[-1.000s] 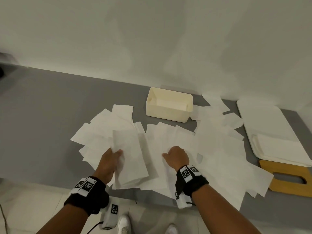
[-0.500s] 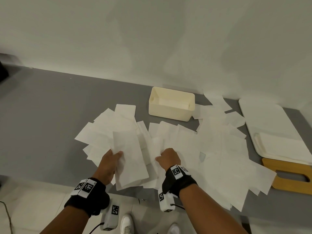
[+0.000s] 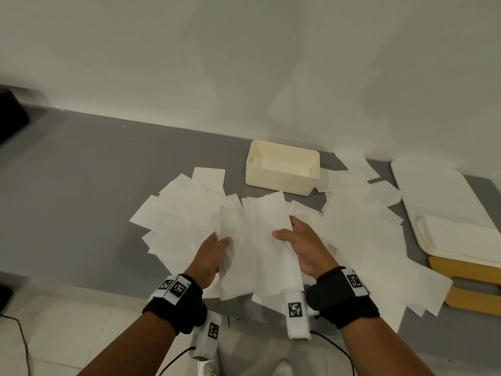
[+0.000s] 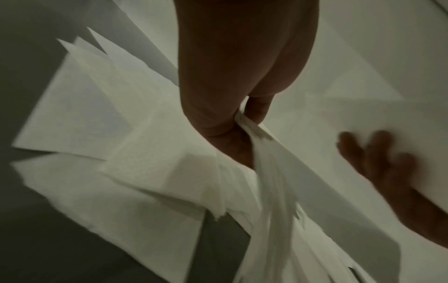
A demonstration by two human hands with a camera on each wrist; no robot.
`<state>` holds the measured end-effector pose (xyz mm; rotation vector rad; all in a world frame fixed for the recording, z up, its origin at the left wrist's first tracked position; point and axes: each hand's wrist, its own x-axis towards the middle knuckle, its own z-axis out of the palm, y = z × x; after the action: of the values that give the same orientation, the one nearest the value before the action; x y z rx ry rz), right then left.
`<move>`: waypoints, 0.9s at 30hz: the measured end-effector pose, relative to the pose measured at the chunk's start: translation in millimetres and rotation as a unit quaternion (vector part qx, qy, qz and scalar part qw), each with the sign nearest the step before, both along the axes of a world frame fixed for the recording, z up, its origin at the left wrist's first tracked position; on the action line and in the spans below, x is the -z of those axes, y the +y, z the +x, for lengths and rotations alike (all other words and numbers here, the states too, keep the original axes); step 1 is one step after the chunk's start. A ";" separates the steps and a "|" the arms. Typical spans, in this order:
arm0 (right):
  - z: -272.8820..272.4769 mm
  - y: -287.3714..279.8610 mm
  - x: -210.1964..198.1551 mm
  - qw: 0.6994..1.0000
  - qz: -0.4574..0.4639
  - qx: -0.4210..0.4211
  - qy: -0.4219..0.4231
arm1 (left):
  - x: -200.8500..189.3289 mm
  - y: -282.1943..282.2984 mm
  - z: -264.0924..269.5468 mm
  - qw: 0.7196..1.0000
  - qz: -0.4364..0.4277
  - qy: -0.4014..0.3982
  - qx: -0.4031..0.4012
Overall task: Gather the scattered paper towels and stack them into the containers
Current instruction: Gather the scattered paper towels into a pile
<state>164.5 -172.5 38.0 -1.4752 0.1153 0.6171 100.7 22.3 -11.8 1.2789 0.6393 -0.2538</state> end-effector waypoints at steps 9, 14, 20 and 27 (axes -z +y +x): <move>-6.3 29.1 20.9 0.993 -0.091 0.003 -0.075 | -11.9 -24.7 7.3 0.997 -0.019 -0.057 0.057; -5.6 23.8 23.0 0.957 -0.254 0.020 -0.141 | -4.2 -26.0 6.0 0.996 0.042 -0.069 0.048; -5.7 1.8 40.2 0.989 -0.138 -0.035 0.031 | -2.7 -35.4 10.0 0.995 0.027 -0.059 0.077; -1.1 -11.7 52.6 0.955 -0.286 -0.024 -0.072 | 27.2 -27.1 14.7 0.984 0.132 -0.056 0.109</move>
<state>163.4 -184.2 -14.6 -2.0844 0.1532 0.5352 115.4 -4.8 -39.0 1.6106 0.4452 -0.2811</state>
